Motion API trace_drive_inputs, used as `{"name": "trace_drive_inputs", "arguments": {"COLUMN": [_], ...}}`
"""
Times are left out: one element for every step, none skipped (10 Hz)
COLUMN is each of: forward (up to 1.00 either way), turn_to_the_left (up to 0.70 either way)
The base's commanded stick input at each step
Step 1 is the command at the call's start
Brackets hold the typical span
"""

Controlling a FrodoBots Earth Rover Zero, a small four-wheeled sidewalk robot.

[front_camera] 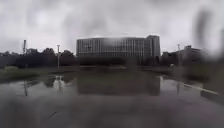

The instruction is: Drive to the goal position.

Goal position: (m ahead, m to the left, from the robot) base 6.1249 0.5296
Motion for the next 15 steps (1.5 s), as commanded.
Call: {"name": "trace_drive_inputs", "arguments": {"forward": [0.70,0.70,0.70,0.70,0.70,0.70,0.70,0.70,0.70,0.70,0.70,0.70,0.70,0.70,0.70], "turn_to_the_left": [0.00,0.00,0.00,0.00,0.00,0.00,0.00,0.00,0.00,0.00,0.00,0.00,0.00,0.00,0.00]}}
